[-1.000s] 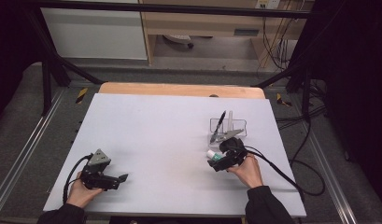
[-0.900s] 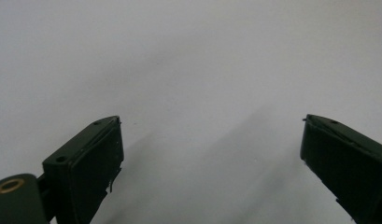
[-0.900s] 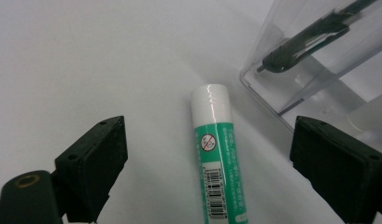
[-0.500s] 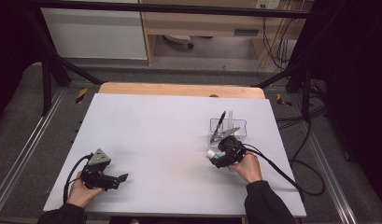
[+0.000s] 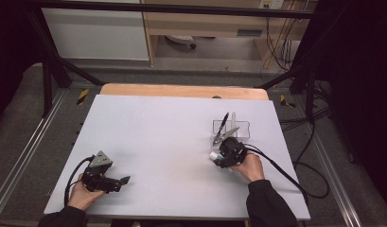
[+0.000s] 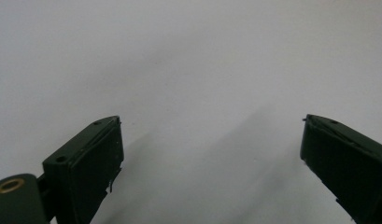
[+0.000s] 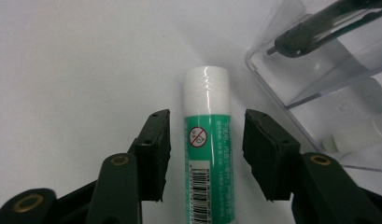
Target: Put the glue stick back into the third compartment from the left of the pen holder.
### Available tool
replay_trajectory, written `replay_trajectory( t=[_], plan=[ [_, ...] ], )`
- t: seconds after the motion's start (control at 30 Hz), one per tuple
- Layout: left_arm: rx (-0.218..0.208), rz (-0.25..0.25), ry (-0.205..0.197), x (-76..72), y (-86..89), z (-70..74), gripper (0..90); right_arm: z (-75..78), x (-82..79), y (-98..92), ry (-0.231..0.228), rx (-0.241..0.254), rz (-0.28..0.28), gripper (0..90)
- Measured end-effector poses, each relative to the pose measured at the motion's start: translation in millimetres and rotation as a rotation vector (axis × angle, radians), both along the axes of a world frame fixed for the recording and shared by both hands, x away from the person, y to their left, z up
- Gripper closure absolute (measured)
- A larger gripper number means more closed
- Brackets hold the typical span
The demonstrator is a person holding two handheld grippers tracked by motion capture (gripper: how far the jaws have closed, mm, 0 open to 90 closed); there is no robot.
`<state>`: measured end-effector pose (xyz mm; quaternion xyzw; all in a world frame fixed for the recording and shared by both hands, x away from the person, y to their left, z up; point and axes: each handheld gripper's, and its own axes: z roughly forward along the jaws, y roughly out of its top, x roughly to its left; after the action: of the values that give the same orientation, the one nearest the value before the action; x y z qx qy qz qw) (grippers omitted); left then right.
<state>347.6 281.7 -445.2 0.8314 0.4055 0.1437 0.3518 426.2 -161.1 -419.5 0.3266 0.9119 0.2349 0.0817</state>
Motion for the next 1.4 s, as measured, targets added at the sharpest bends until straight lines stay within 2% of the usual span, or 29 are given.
replay_trajectory(
  t=[0.33, 0.6, 1.03, 1.4],
  plan=[
    [0.004, -0.003, 0.0, -0.2, -0.2, 0.2, 5.8, -2.9, 2.4, 1.1, 0.021, -0.025, 0.029, 61.2],
    [0.005, -0.007, 0.003, 0.1, -0.2, -0.1, 5.8, -6.9, 4.3, 1.9, 0.028, -0.054, 0.04, 64.4],
    [0.006, -0.008, 0.006, 0.1, -0.9, -0.3, 5.8, -7.1, 7.0, 2.3, 0.052, -0.059, 0.052, 65.6],
    [0.006, -0.009, 0.007, 0.0, -1.3, -0.3, 5.8, -5.7, 3.5, 1.4, 0.038, -0.074, 0.054, 66.2]
  ],
)
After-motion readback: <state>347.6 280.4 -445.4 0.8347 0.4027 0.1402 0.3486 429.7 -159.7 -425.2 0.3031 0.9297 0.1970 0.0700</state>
